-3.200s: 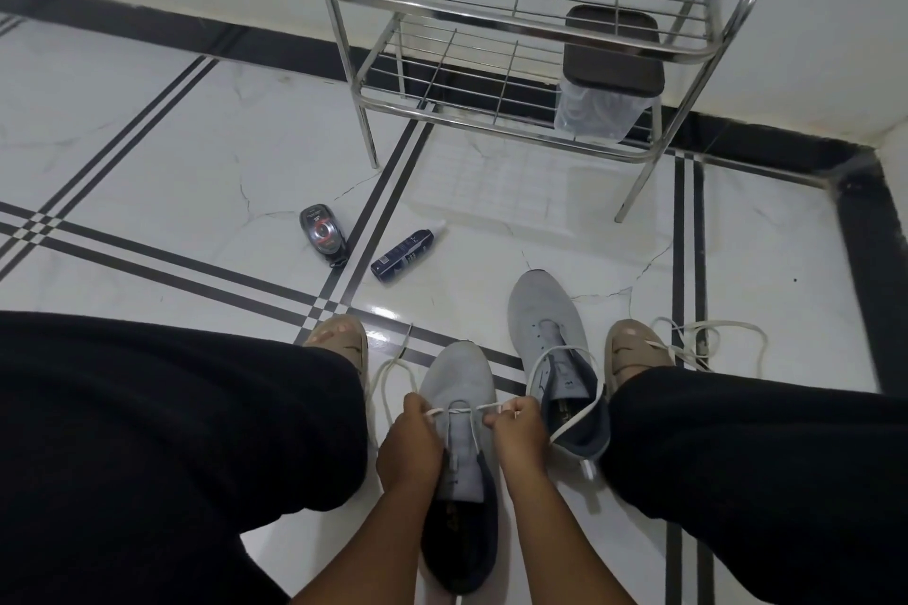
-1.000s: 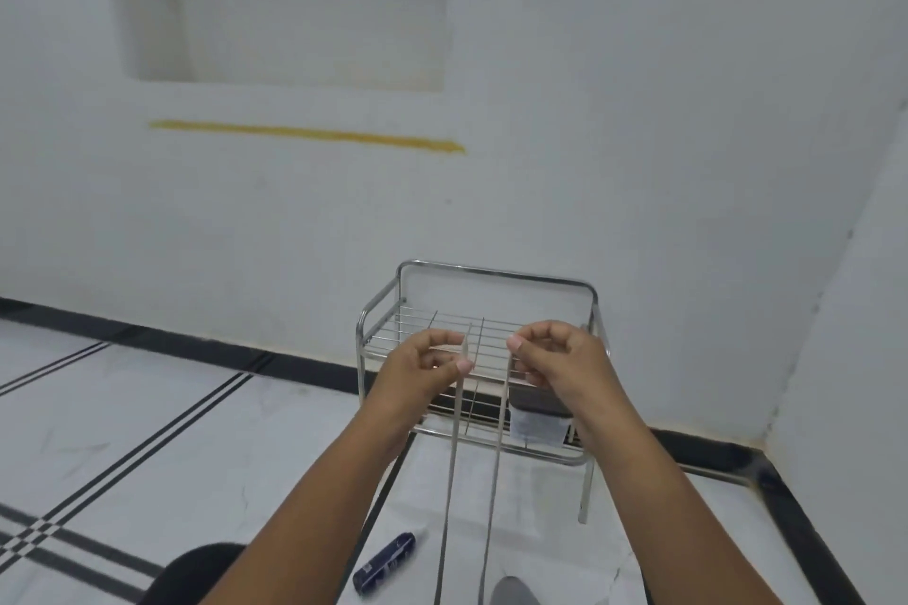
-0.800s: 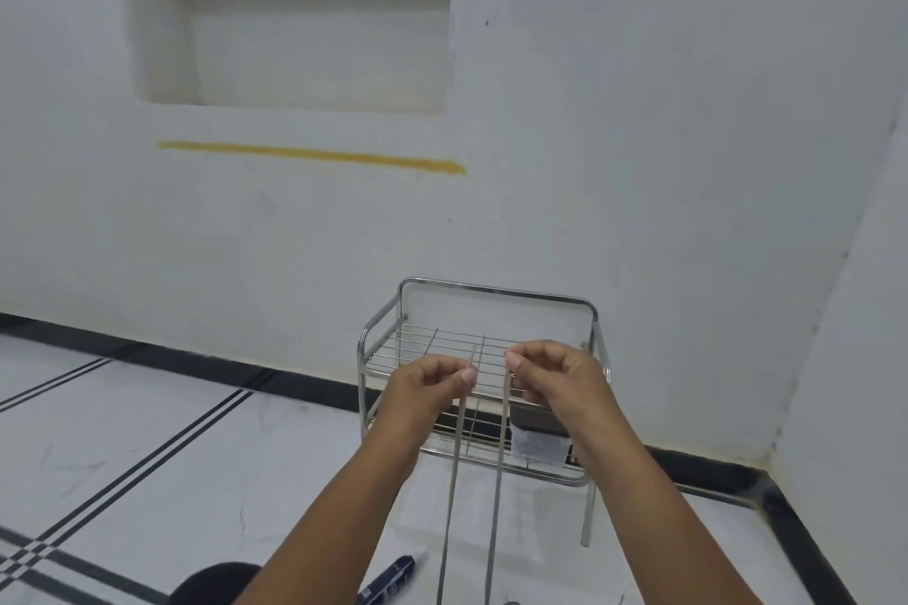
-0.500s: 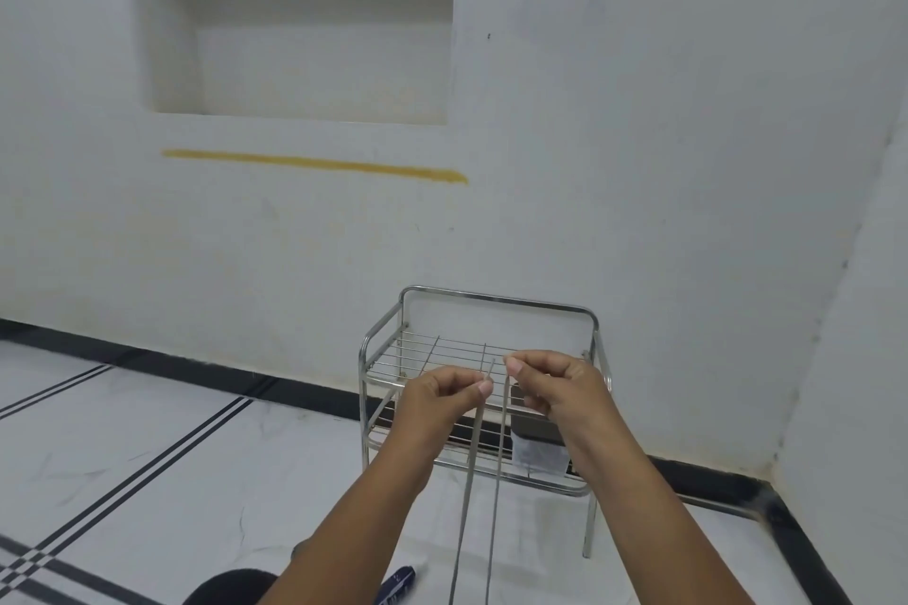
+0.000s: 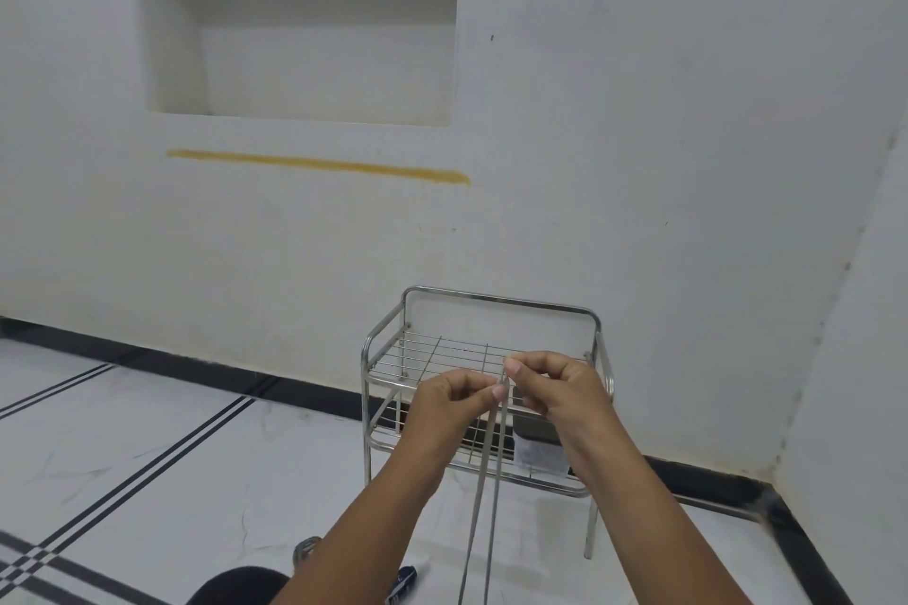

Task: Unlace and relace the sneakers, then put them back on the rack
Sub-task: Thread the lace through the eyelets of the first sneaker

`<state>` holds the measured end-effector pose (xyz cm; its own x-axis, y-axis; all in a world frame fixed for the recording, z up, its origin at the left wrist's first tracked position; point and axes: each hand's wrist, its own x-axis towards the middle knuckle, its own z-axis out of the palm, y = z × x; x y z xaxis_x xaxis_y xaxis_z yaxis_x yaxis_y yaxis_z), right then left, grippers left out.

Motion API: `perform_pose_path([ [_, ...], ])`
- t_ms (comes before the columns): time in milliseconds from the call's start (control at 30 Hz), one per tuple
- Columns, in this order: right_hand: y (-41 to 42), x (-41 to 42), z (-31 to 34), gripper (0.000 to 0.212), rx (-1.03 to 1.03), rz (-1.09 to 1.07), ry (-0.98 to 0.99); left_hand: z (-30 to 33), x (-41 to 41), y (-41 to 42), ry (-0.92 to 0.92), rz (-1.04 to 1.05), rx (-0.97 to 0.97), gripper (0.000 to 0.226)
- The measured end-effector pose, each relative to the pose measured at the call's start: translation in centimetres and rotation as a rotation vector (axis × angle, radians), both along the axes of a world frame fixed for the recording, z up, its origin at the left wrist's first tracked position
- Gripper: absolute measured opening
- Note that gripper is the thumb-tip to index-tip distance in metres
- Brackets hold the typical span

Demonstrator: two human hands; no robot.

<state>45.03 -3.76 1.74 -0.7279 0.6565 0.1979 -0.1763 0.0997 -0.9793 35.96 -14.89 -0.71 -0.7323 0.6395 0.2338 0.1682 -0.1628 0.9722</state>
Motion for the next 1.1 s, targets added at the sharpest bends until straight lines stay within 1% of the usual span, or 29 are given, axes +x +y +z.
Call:
perform_pose_path([
  [233, 0.04, -0.18, -0.15, 0.015, -0.021, 0.006, 0.011, -0.06, -0.06, 0.17, 0.104, 0.02, -0.032, 0.017],
  [467, -0.07, -0.17, -0.32, 0.018, -0.037, 0.016, 0.013, 0.19, 0.08, -0.01, 0.064, 0.044, -0.007, 0.015],
  [600, -0.14, -0.22, -0.37, 0.016, -0.048, 0.017, 0.013, 0.25, 0.14, -0.04, 0.071, 0.059, -0.005, 0.011],
  [933, -0.16, -0.21, -0.37, 0.021, -0.045, 0.034, 0.008, 0.33, 0.02, -0.05, 0.117, 0.063, 0.006, 0.016],
  [1100, 0.27, -0.49, -0.29, 0.018, 0.0, 0.041, -0.007, 0.58, -0.31, 0.09, 0.142, 0.068, -0.021, 0.015],
])
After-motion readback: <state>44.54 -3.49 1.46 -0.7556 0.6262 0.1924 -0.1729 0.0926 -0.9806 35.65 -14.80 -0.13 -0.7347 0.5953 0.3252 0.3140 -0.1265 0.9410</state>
